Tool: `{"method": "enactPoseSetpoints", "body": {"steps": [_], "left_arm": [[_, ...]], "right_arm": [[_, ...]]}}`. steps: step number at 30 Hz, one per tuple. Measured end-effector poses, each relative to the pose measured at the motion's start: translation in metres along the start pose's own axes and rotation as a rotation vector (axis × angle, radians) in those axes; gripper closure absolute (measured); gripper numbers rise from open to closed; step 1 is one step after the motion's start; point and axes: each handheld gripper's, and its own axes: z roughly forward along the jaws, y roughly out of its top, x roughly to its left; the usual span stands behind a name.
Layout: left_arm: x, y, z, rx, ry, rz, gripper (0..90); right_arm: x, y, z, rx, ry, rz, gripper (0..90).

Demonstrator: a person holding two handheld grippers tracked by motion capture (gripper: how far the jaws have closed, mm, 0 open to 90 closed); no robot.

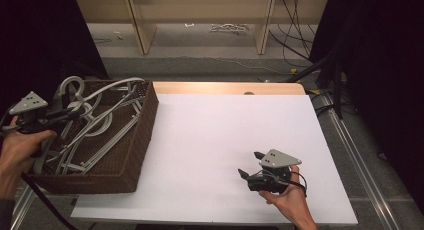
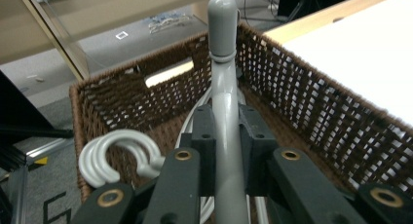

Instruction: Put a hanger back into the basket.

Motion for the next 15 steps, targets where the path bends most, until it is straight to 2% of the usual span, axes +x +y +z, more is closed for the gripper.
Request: {"method": "enactPoseSetpoints", "body": {"steps": [2, 5, 9, 10, 15], "left_arm": [[0.002, -0.005, 0.003, 0.017, -0.002, -0.015, 79.1], [0.003, -0.010, 0.008, 0.024, -0.031, -0.037, 79.1], [0.001, -0.013, 0.019, 0.038, -0.070, -0.042, 79.1], [-0.001, -0.013, 0.021, 0.038, -0.072, -0.055, 79.1], [-0.002, -0.018, 0.032, 0.014, -0.122, -0.062, 79.1]], "right_arm": [[0.000, 0.000, 0.000, -0.001, 0.001, 0.004, 25.4], [0.000, -0.001, 0.000, 0.003, 0.002, 0.004, 25.4], [-0.001, -0.001, 0.001, 0.006, 0.002, 0.008, 25.4], [-0.001, -0.002, 0.002, 0.009, 0.003, 0.007, 25.4], [-0.001, -0.002, 0.002, 0.017, 0.006, 0.005, 25.4]]}}
